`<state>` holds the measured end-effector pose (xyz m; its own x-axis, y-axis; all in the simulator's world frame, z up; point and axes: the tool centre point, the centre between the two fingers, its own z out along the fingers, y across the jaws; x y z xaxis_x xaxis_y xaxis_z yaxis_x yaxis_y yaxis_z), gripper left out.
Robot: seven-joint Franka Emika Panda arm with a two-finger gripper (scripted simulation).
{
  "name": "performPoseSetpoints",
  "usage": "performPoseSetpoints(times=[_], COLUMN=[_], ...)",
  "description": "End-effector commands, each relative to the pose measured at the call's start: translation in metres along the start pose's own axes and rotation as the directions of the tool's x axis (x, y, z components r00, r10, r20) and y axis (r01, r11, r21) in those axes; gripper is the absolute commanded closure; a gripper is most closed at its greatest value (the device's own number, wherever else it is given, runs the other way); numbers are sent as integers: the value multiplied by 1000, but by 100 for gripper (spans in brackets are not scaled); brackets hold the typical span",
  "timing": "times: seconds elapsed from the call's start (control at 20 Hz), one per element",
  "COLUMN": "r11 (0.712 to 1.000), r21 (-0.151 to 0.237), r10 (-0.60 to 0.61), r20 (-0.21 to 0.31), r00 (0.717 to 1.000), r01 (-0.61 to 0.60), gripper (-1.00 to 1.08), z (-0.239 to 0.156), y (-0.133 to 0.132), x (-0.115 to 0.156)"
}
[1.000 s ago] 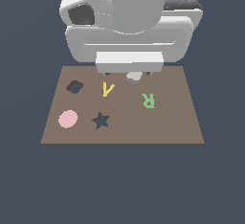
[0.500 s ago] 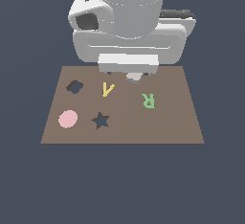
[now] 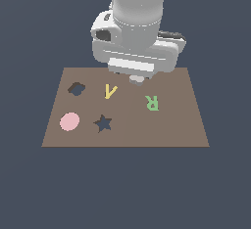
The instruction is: Insert a designated object into the corresponding slot on a board.
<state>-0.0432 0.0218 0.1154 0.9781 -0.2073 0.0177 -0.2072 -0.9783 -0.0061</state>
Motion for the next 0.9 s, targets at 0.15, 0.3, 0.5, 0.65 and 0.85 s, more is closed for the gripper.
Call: performPoseSetpoints(times=[0.15, 0.3, 0.5, 0.65, 0.85], r11=[995, 991, 985, 982, 982], r21=[-5, -7, -9, -10, -10], r10=[96, 135, 171, 187, 191], r20=[8, 11, 14, 16, 16], r00=[995, 991, 985, 982, 981], r01=[-96, -135, -171, -186, -191], gripper=[-92, -92, -92, -92, -92], z=[32, 46, 58, 64, 66], y=[-3, -6, -9, -11, -11], x=[-28, -39, -49, -54, -54])
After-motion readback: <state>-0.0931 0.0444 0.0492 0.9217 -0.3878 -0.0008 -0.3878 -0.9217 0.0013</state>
